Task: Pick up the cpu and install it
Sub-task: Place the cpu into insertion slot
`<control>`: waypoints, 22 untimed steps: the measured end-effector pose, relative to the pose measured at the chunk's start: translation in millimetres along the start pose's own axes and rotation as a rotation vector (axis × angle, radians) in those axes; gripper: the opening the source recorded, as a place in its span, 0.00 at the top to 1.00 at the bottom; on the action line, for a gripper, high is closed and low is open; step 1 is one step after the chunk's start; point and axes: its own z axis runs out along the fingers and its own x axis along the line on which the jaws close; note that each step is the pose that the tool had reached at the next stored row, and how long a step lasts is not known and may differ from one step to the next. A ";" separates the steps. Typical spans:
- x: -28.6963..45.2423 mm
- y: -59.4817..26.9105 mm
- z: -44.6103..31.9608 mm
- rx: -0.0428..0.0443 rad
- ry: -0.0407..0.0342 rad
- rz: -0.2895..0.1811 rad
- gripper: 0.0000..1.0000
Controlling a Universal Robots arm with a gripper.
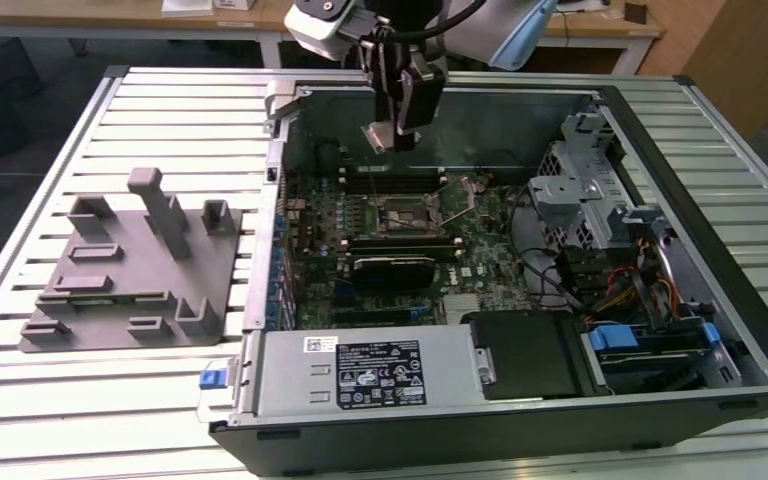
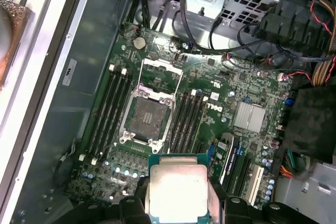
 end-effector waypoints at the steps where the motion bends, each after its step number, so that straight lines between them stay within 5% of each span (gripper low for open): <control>1: 0.0 0.0 0.6 0.0000 0.0000 0.000 0.47; 11: 0.9 0.7 5.0 0.0016 -0.0030 0.051 0.47; 22: 2.5 1.1 7.8 0.0055 -0.0113 0.166 0.47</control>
